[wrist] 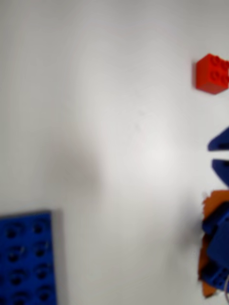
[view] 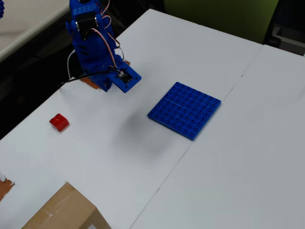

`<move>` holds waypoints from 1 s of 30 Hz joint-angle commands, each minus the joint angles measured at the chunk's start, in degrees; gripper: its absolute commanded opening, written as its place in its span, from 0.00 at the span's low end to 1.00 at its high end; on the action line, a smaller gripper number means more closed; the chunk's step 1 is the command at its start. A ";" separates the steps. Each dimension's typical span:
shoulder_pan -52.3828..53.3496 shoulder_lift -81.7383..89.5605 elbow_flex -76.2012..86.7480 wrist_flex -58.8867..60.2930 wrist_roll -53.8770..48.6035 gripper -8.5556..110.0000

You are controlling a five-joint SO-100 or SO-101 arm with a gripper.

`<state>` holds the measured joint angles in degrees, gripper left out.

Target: Pick up the 2x2 red block and go up the 8x8 blue block.

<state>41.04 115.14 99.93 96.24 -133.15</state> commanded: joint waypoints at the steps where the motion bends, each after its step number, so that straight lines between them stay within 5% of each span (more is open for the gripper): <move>1: 10.37 -2.81 -3.60 0.26 -17.31 0.11; 6: 21.88 -7.56 -3.60 -5.36 -33.84 0.13; 11: 28.65 -9.93 -3.60 -8.96 -39.99 0.15; 30: 35.60 -14.94 -3.60 -20.21 -36.39 0.22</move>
<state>76.38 100.63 98.88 78.40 -169.98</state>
